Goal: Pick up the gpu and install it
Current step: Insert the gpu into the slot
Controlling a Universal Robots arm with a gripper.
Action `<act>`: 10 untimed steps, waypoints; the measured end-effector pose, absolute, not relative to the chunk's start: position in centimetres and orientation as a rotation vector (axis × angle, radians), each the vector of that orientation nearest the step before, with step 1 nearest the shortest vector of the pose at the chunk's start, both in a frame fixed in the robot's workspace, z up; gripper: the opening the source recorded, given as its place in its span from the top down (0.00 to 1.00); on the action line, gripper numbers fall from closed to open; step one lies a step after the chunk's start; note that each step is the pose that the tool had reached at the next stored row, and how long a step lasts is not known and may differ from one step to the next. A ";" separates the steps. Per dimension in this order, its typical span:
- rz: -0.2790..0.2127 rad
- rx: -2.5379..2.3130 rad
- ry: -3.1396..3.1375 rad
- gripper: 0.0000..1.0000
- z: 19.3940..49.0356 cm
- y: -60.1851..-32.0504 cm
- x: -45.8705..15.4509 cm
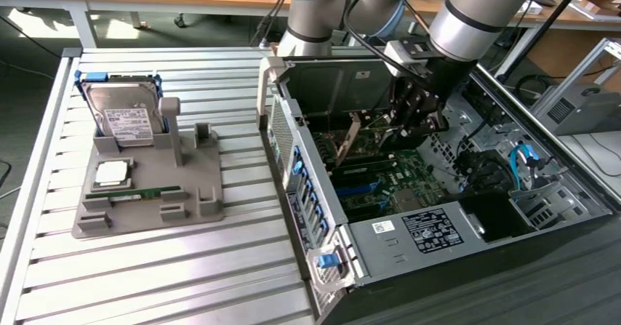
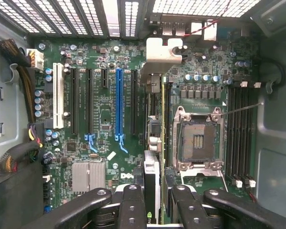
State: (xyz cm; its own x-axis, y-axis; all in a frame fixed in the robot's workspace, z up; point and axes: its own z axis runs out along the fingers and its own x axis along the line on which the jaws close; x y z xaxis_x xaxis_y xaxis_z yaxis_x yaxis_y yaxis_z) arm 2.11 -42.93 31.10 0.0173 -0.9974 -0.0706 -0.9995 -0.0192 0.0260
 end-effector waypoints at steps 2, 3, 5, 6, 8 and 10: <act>0.107 -2.218 2.178 0.73 31.1 -43.0 2.1; 0.107 -2.218 2.178 0.73 31.1 -43.0 2.1; 0.107 -2.218 2.178 0.73 31.0 -43.1 2.0; 0.107 -2.218 2.178 0.73 31.0 -43.1 2.0; 0.107 -2.218 2.178 0.73 31.0 -43.2 2.0; 0.107 -2.218 2.178 0.73 31.0 -43.2 1.9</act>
State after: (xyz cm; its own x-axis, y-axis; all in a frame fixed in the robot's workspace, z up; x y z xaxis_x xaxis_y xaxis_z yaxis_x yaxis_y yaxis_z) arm 1.92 -43.24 30.97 0.0174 -0.9974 -0.0706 -0.9995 -0.0192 0.0260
